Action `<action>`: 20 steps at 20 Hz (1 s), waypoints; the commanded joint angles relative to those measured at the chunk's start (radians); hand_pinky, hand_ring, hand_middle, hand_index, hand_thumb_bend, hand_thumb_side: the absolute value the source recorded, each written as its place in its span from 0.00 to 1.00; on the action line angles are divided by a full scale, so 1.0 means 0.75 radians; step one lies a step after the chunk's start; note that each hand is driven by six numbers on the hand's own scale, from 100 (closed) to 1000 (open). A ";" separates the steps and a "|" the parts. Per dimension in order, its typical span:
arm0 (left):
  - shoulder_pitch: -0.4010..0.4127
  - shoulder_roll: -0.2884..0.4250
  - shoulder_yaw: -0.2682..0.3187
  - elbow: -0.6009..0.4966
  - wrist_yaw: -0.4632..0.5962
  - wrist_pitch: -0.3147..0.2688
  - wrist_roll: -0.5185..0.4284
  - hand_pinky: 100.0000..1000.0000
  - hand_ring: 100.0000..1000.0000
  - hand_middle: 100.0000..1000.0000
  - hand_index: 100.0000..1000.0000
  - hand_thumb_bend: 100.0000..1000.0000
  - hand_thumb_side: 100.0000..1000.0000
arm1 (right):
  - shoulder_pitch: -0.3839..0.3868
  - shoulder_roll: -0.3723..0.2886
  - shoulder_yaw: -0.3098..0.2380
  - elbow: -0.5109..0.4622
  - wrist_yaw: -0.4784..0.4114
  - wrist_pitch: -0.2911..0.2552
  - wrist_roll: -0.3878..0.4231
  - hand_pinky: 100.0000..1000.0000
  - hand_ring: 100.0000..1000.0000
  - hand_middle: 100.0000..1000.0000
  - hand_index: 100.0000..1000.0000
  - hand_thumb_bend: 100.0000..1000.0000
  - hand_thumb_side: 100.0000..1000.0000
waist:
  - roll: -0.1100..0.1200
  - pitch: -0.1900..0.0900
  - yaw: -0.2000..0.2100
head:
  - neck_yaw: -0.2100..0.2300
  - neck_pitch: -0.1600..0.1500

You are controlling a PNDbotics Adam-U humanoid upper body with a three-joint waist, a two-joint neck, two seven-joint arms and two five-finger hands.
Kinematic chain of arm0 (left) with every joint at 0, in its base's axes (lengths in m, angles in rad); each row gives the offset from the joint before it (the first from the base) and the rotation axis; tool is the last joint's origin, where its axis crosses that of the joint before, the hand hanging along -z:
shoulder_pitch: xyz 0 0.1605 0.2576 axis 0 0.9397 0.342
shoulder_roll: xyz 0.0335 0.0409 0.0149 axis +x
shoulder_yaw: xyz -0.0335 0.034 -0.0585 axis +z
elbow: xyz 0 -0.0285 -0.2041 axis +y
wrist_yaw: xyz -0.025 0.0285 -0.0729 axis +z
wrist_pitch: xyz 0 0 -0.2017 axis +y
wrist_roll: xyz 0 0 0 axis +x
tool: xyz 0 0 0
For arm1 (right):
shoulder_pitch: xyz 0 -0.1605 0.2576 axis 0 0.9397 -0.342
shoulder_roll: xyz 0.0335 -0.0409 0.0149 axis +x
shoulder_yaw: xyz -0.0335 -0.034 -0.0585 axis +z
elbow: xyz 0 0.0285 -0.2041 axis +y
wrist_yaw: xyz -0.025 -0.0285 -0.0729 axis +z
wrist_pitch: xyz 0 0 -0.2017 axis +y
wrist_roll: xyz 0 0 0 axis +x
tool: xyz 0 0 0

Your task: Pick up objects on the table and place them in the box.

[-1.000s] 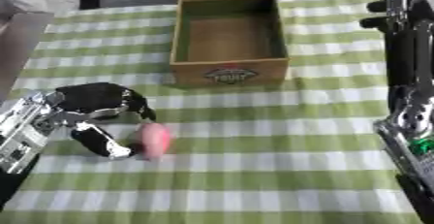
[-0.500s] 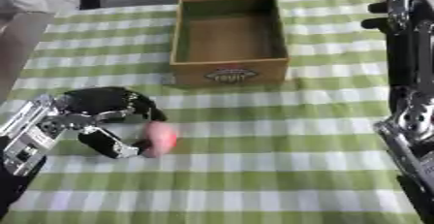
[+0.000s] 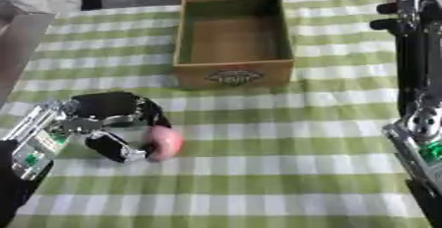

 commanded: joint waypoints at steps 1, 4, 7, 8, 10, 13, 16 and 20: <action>-0.026 0.015 0.024 -0.019 0.030 -0.470 -0.471 0.52 0.54 0.54 0.68 0.00 0.20 | -0.014 -0.018 -0.004 -0.027 -0.007 0.086 -0.097 0.84 0.62 0.62 0.88 0.00 0.99 | -0.003 -0.024 0.003 | 0.002 -0.017; -0.027 0.017 0.039 -0.023 0.048 -0.470 -0.471 0.48 0.50 0.50 0.60 0.00 0.12 | -0.014 -0.018 -0.004 -0.027 -0.009 0.085 -0.098 0.84 0.62 0.62 0.88 0.00 1.00 | -0.003 -0.024 0.003 | 0.002 -0.018; -0.031 0.015 0.057 -0.027 0.076 -0.470 -0.471 0.42 0.44 0.44 0.51 0.00 0.08 | -0.013 -0.018 -0.003 -0.027 -0.011 0.085 -0.098 0.84 0.62 0.62 0.88 0.00 1.00 | -0.003 -0.024 0.004 | 0.001 -0.018; -0.032 0.015 0.065 -0.029 0.091 -0.470 -0.471 0.38 0.43 0.43 0.49 0.00 0.08 | -0.012 -0.017 -0.003 -0.027 -0.012 0.085 -0.098 0.84 0.62 0.62 0.88 0.00 1.00 | -0.004 -0.025 0.005 | 0.000 -0.017; -0.036 0.016 0.081 -0.034 0.122 -0.470 -0.471 0.34 0.41 0.41 0.46 0.00 0.09 | -0.011 -0.017 -0.003 -0.027 -0.014 0.086 -0.097 0.84 0.62 0.62 0.88 0.00 1.00 | -0.004 -0.025 0.007 | -0.001 -0.016; -0.039 0.021 0.101 -0.038 0.162 -0.470 -0.471 0.29 0.38 0.39 0.44 0.00 0.11 | -0.009 -0.017 -0.004 -0.027 -0.014 0.086 -0.098 0.84 0.62 0.62 0.88 0.00 1.00 | -0.004 -0.028 0.010 | -0.001 -0.015; -0.042 0.024 0.126 -0.036 0.208 -0.470 -0.471 0.24 0.36 0.37 0.43 0.00 0.14 | -0.007 -0.014 -0.005 -0.027 -0.014 0.086 -0.099 0.84 0.62 0.62 0.88 0.00 1.00 | -0.004 -0.030 0.013 | -0.002 -0.015; -0.044 0.030 0.151 -0.031 0.251 -0.470 -0.471 0.22 0.35 0.36 0.42 0.00 0.18 | -0.006 -0.012 -0.005 -0.027 -0.013 0.085 -0.100 0.84 0.62 0.62 0.88 0.00 1.00 | -0.005 -0.033 0.015 | -0.003 -0.016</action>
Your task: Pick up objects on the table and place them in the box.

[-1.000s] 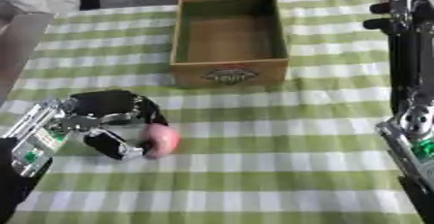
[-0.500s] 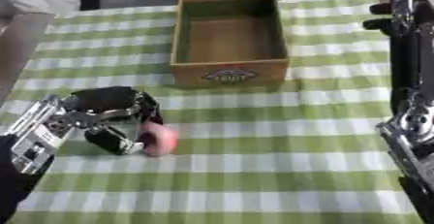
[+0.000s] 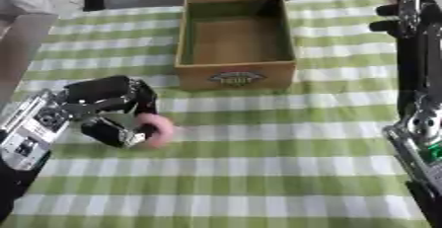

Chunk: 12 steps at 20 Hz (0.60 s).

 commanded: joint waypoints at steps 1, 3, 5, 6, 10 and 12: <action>-0.032 0.041 0.043 -0.020 0.040 -0.470 -0.469 0.21 0.34 0.35 0.41 0.00 0.19 | -0.009 -0.013 -0.005 -0.027 -0.008 0.086 -0.098 0.84 0.62 0.62 0.88 0.00 1.00 | -0.005 -0.031 0.004 | -0.002 -0.012; -0.034 0.046 0.054 -0.021 0.058 -0.470 -0.463 0.20 0.33 0.34 0.41 0.00 0.19 | -0.009 -0.012 -0.005 -0.027 -0.007 0.087 -0.099 0.84 0.62 0.62 0.88 0.00 1.00 | -0.005 -0.032 0.004 | -0.001 -0.010; -0.038 0.057 0.071 -0.024 0.074 -0.470 -0.449 0.20 0.33 0.33 0.40 0.00 0.19 | -0.008 -0.012 -0.005 -0.027 -0.007 0.089 -0.100 0.84 0.62 0.62 0.88 0.00 1.00 | -0.003 -0.034 0.003 | -0.001 -0.010; -0.042 0.064 0.080 -0.027 0.082 -0.470 -0.436 0.19 0.32 0.33 0.39 0.00 0.20 | -0.008 -0.012 -0.005 -0.027 -0.007 0.089 -0.100 0.84 0.62 0.62 0.88 0.00 1.00 | -0.003 -0.035 0.003 | -0.001 -0.009; -0.067 0.113 0.112 -0.028 0.099 -0.470 -0.348 0.15 0.30 0.30 0.37 0.00 0.20 | -0.008 -0.012 -0.003 -0.027 -0.005 0.087 -0.098 0.84 0.62 0.62 0.88 0.00 1.00 | 0.001 -0.038 -0.002 | 0.005 -0.011; -0.079 0.135 0.123 -0.021 0.090 -0.470 -0.294 0.13 0.30 0.31 0.40 0.00 0.21 | -0.009 -0.013 -0.002 -0.027 -0.004 0.088 -0.096 0.84 0.62 0.62 0.88 0.00 1.00 | 0.002 -0.038 -0.006 | 0.008 -0.013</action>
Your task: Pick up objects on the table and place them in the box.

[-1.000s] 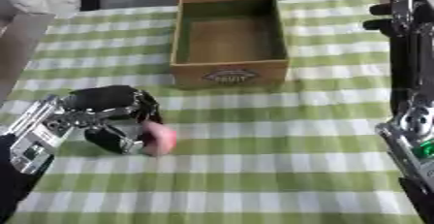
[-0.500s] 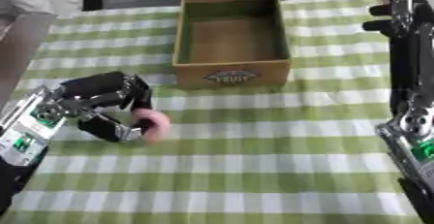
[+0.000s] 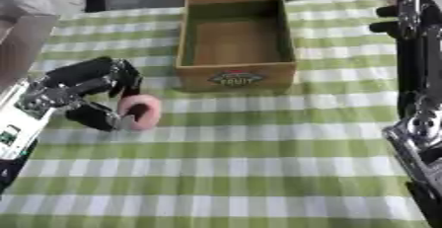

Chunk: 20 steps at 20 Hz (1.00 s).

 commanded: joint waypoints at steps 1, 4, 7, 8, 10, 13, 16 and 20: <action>-0.039 0.077 0.042 -0.009 -0.006 -0.411 -0.325 0.13 0.30 0.31 0.42 0.00 0.21 | -0.014 -0.014 -0.002 -0.027 -0.004 0.089 -0.095 0.84 0.62 0.62 0.88 0.00 1.00 | 0.000 -0.028 -0.002 | 0.008 -0.015; -0.057 0.093 0.059 -0.001 -0.040 -0.411 -0.239 0.13 0.30 0.33 0.45 0.00 0.21 | -0.016 -0.013 -0.001 -0.027 -0.004 0.090 -0.093 0.84 0.62 0.62 0.88 0.00 1.00 | 0.001 -0.028 -0.008 | 0.012 -0.023; -0.076 0.100 0.080 0.002 -0.066 -0.411 -0.150 0.11 0.29 0.32 0.44 0.00 0.21 | -0.017 -0.012 -0.001 -0.027 -0.003 0.090 -0.092 0.84 0.62 0.62 0.88 0.00 1.00 | 0.001 -0.028 -0.013 | 0.016 -0.029; -0.086 0.104 0.089 0.002 -0.076 -0.411 -0.119 0.11 0.30 0.34 0.44 0.00 0.20 | -0.018 -0.012 -0.001 -0.027 -0.003 0.090 -0.092 0.84 0.62 0.62 0.88 0.00 1.00 | 0.001 -0.029 -0.015 | 0.018 -0.032; -0.108 0.109 0.104 0.006 -0.099 -0.411 -0.057 0.11 0.30 0.36 0.44 0.00 0.19 | -0.020 -0.011 0.000 -0.027 -0.003 0.090 -0.090 0.84 0.62 0.62 0.88 0.00 1.00 | 0.002 -0.030 -0.019 | 0.024 -0.040; -0.149 0.110 0.125 0.013 -0.151 -0.411 0.043 0.12 0.31 0.37 0.45 0.00 0.15 | -0.022 -0.008 0.002 -0.027 -0.001 0.091 -0.089 0.84 0.62 0.62 0.88 0.00 1.00 | 0.003 -0.031 -0.027 | 0.032 -0.051; -0.214 0.086 0.139 0.049 -0.240 -0.411 0.173 0.12 0.32 0.37 0.45 0.00 0.12 | -0.027 -0.005 0.002 -0.027 0.003 0.090 -0.088 0.84 0.62 0.62 0.88 0.00 1.00 | 0.005 -0.032 -0.040 | 0.046 -0.064; -0.289 0.008 0.159 0.127 -0.392 -0.411 0.338 0.11 0.31 0.37 0.45 0.00 0.11 | -0.035 -0.002 0.003 -0.027 0.006 0.088 -0.086 0.84 0.62 0.62 0.88 0.00 1.00 | 0.004 -0.028 -0.056 | 0.059 -0.069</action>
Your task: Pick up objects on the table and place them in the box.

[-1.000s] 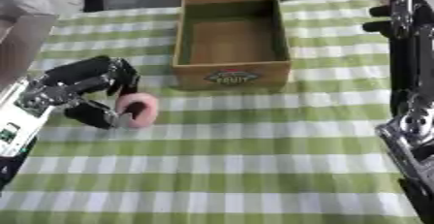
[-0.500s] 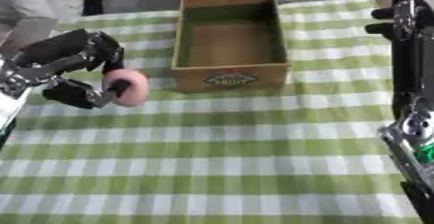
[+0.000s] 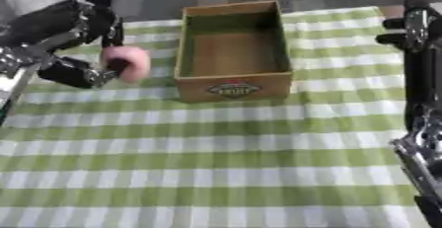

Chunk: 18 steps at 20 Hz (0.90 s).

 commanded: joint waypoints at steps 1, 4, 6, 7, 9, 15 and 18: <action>-0.068 -0.034 0.042 0.050 -0.119 -0.081 0.049 0.11 0.31 0.37 0.45 0.00 0.11 | -0.024 -0.005 -0.004 -0.027 0.006 0.086 -0.087 0.84 0.62 0.62 0.88 0.00 1.00 | -0.003 -0.025 -0.006 | 0.014 -0.016; -0.121 -0.102 0.077 0.124 -0.251 -0.081 0.181 0.10 0.29 0.36 0.44 0.00 0.11 | -0.031 -0.005 0.001 -0.027 0.004 0.085 -0.084 0.84 0.62 0.62 0.88 0.00 1.00 | -0.001 -0.017 -0.019 | 0.023 -0.017; -0.150 -0.134 0.103 0.169 -0.338 -0.081 0.267 0.10 0.29 0.36 0.44 0.00 0.11 | -0.036 -0.005 0.003 -0.027 0.003 0.085 -0.083 0.84 0.62 0.62 0.88 0.00 1.00 | 0.000 -0.011 -0.029 | 0.029 -0.020; -0.164 -0.150 0.115 0.195 -0.385 -0.081 0.310 0.10 0.29 0.36 0.44 0.00 0.10 | -0.039 -0.005 0.004 -0.027 0.003 0.084 -0.083 0.84 0.62 0.62 0.88 0.00 1.00 | 0.000 -0.007 -0.035 | 0.032 -0.022; -0.195 -0.184 0.149 0.246 -0.486 -0.081 0.404 0.11 0.28 0.36 0.44 0.00 0.09 | -0.048 -0.005 0.006 -0.027 0.003 0.083 -0.080 0.84 0.62 0.62 0.88 0.00 1.00 | 0.000 0.000 -0.048 | 0.041 -0.025; -0.243 -0.256 0.247 0.353 -0.834 -0.081 0.709 0.12 0.28 0.36 0.45 0.00 0.06 | -0.096 0.006 0.019 -0.027 0.013 0.069 -0.061 0.84 0.62 0.62 0.88 0.00 1.00 | 0.000 0.032 -0.108 | 0.080 -0.043; -0.262 -0.267 0.303 0.415 -1.019 -0.081 0.862 0.12 0.28 0.36 0.45 0.00 0.05 | -0.124 0.011 0.024 -0.027 0.022 0.060 -0.046 0.84 0.62 0.62 0.88 0.00 1.00 | -0.001 0.051 -0.141 | 0.113 -0.067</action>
